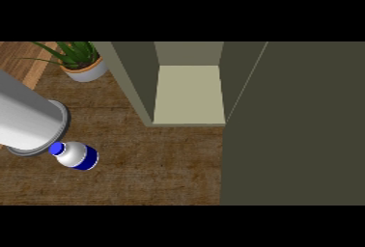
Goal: Pick up the bottled water, place it into the cabinet and close the cabinet
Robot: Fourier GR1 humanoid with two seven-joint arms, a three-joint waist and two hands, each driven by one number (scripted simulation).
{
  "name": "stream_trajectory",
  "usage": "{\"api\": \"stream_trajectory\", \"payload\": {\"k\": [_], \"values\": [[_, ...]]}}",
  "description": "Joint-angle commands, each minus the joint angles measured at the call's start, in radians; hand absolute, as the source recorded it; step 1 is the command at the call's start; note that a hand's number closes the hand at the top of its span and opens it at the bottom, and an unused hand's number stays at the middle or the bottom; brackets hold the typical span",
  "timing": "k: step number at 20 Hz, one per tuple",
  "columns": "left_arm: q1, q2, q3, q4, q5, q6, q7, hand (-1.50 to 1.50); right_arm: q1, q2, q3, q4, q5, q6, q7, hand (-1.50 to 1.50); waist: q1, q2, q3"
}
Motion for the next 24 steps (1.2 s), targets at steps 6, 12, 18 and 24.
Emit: {"api": "stream_trajectory", "payload": {"k": [6,12,18,24], "values": [[0.018,0.004,0.02,0.019,0.018,0.01,-0.02,-1.5,0.169,-0.013,-0.018,-0.189,-0.064,0.056,-0.011,-1.5,-0.007,0.0,0.0],[-0.032,0.025,0.156,0.066,0.115,-0.005,0.027,-1.5,0.231,-0.02,-0.024,-0.203,-0.062,0.091,-0.056,-1.5,-0.012,0.001,0.0],[-0.058,-0.001,0.228,0.347,0.33,-0.063,-0.225,-1.5,0.225,0.0,-0.03,-0.136,-0.054,0.095,-0.108,-1.5,0.0,0.001,-0.002],[-0.07,-0.001,0.284,0.487,0.349,-0.122,-0.269,-1.5,0.331,-0.017,-0.03,-0.205,-0.073,0.138,-0.133,-1.5,-0.01,0.001,-0.002]]}}
